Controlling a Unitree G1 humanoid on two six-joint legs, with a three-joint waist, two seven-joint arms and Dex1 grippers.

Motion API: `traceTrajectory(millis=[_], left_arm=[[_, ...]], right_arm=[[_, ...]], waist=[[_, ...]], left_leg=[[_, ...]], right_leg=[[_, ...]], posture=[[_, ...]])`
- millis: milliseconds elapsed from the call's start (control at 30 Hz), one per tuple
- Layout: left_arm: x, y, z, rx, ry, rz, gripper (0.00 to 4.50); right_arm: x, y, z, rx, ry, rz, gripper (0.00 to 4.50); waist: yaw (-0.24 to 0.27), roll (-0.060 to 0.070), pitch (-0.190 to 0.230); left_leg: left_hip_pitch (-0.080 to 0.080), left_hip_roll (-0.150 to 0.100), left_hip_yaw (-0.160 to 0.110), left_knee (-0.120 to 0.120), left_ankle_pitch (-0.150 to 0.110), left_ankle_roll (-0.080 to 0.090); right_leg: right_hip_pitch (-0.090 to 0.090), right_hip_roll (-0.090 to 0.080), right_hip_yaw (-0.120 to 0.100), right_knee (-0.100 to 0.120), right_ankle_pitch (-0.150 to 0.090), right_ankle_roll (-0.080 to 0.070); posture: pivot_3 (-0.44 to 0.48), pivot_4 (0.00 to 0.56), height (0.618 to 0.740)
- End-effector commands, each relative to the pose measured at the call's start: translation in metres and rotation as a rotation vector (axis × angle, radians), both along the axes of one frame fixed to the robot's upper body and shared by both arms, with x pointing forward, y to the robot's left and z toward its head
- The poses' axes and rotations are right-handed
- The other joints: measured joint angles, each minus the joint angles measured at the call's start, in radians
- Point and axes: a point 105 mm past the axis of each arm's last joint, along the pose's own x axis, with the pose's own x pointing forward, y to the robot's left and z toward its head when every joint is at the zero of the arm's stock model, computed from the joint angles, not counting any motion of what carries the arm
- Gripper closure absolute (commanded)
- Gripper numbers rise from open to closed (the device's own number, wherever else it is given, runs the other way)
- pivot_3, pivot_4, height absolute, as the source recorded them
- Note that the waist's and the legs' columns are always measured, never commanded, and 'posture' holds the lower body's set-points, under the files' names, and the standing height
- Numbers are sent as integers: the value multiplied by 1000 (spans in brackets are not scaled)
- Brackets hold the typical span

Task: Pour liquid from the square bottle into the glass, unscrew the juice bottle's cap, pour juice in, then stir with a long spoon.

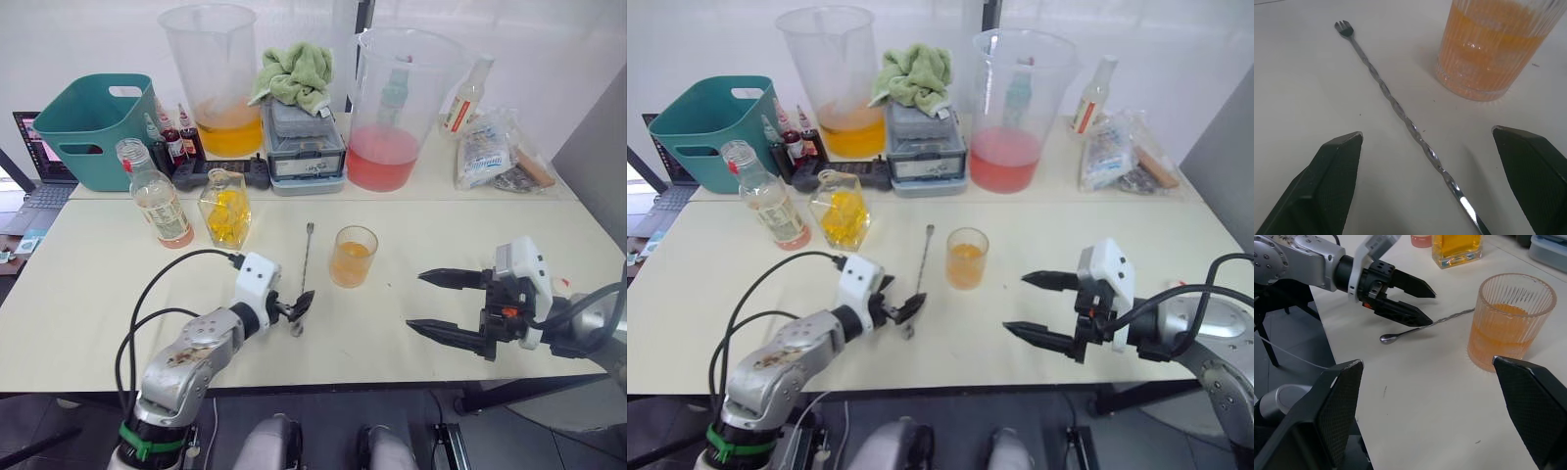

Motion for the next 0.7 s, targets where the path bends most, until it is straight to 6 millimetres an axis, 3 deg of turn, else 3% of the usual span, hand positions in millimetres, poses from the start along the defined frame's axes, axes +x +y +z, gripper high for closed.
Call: traceTrajectory(millis=[33, 267, 433, 700], left_arm=[[5, -5, -3, 84, -8, 47, 24], [-4, -17, -17, 154, 75, 69, 24], [-14, -16, -25, 167, 127, 68, 1543], [-7, 6, -21, 208, 107, 139, 4249]], right_arm=[[-6, 6, 6, 3, -42, 26, 0], [-10, 10, 1, 12, -36, 38, 0], [-6, 4, 1, 1, -37, 34, 0], [3, -7, -2, -49, -57, 29, 0]], waist=[[0, 0, 0], [9, 0, 0], [9, 0, 0], [10, 0, -1]], left_leg=[[0, 0, 0, 0, 0, 0], [0, 0, -1, 1, -1, 1], [0, 0, -1, 1, 0, 1], [0, 0, -2, 1, -1, 1]], right_leg=[[0, 0, 0, 0, 0, 0], [0, 0, 0, 0, 0, 0], [0, 0, 0, 0, 0, 0], [0, 0, 0, 0, 0, 1]], posture=[[0, 150, 740], [0, 150, 740], [0, 150, 740], [0, 150, 740]])
